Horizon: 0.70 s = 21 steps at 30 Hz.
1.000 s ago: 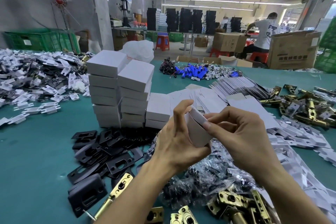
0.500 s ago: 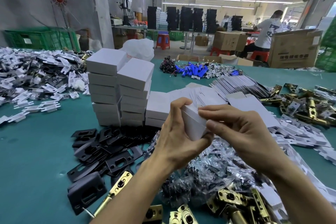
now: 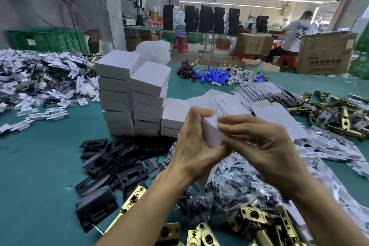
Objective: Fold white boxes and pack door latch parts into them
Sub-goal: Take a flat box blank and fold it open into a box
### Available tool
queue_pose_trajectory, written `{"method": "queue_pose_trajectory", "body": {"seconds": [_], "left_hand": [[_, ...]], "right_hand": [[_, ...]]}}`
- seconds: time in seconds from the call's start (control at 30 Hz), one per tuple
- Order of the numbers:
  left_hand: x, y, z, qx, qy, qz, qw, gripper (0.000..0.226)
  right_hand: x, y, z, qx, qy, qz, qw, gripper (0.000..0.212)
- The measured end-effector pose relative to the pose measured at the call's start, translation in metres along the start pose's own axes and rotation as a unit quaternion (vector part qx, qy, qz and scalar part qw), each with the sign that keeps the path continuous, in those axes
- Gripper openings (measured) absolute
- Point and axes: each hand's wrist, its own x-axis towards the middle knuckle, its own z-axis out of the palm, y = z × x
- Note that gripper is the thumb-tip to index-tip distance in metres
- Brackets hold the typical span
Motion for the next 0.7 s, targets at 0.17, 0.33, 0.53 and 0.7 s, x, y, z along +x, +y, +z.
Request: {"method": "queue_pose_trajectory", "body": {"seconds": [0.17,0.33,0.53,0.7], "left_hand": [[-0.002,0.001,-0.001,0.041,0.003,-0.002,0.999,0.054],[-0.004,0.006,0.000,0.093,0.032,0.042,0.994,0.054],[-0.002,0.010,-0.001,0.160,0.064,0.137,0.975,0.050],[0.000,0.008,0.001,0.166,0.060,0.149,0.973,0.051]], "right_hand": [[-0.001,-0.002,0.001,0.019,-0.001,0.045,0.999,0.022],[-0.004,-0.002,0.006,0.052,-0.021,0.115,0.992,0.027],[-0.001,-0.006,0.008,0.067,-0.021,0.076,0.995,0.030],[-0.002,-0.006,0.005,0.037,-0.019,0.078,0.996,0.028]]}}
